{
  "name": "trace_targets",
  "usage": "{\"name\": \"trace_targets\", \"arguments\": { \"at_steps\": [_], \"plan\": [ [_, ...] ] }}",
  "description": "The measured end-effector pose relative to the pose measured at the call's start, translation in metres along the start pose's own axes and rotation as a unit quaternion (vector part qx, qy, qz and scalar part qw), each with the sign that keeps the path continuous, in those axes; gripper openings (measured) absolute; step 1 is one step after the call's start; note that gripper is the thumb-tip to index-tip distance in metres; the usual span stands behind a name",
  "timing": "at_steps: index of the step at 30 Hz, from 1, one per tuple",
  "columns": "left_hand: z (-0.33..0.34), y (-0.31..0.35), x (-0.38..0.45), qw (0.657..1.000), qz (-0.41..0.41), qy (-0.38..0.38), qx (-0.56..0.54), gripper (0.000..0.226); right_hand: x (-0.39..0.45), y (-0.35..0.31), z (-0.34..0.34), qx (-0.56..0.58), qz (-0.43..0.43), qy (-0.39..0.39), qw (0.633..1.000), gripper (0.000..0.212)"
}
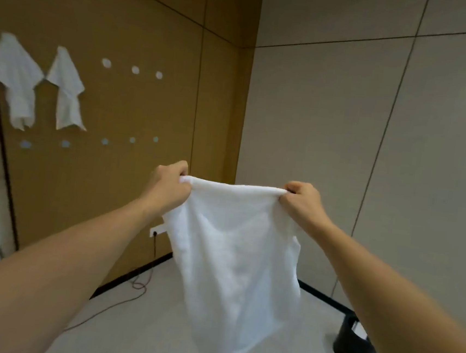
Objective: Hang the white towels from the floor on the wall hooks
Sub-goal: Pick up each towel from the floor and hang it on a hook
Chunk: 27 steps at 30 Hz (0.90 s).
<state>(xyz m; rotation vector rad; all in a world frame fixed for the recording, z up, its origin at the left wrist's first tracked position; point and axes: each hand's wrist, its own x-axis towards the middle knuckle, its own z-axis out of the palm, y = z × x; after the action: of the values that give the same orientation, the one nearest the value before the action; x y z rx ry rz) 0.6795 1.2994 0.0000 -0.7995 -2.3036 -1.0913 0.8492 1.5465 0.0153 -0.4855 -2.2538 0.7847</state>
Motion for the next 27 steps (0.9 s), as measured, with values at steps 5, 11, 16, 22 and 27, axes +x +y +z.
{"name": "trace_targets", "arguments": {
  "at_steps": [5,11,16,22,27],
  "plan": [
    [-0.009,-0.063,0.064,0.998,-0.017,-0.011,0.053,0.031,0.095,-0.015,0.089,0.113,-0.028,-0.093,0.989,0.022],
    [-0.02,-0.109,0.158,0.984,-0.065,0.015,0.168,0.026,0.211,-0.05,0.172,0.185,-0.113,-0.172,0.961,0.017],
    [-0.031,-0.151,0.213,0.968,-0.085,0.061,0.228,0.02,0.288,-0.077,0.232,0.191,-0.196,-0.231,0.933,0.037],
    [-0.04,-0.215,0.279,0.938,-0.075,0.056,0.333,0.013,0.356,-0.11,0.304,0.221,-0.256,-0.254,0.906,0.022],
    [-0.048,-0.278,0.344,0.924,-0.049,0.045,0.378,0.011,0.418,-0.145,0.377,0.195,-0.26,-0.206,0.923,0.022]
  ]
}}
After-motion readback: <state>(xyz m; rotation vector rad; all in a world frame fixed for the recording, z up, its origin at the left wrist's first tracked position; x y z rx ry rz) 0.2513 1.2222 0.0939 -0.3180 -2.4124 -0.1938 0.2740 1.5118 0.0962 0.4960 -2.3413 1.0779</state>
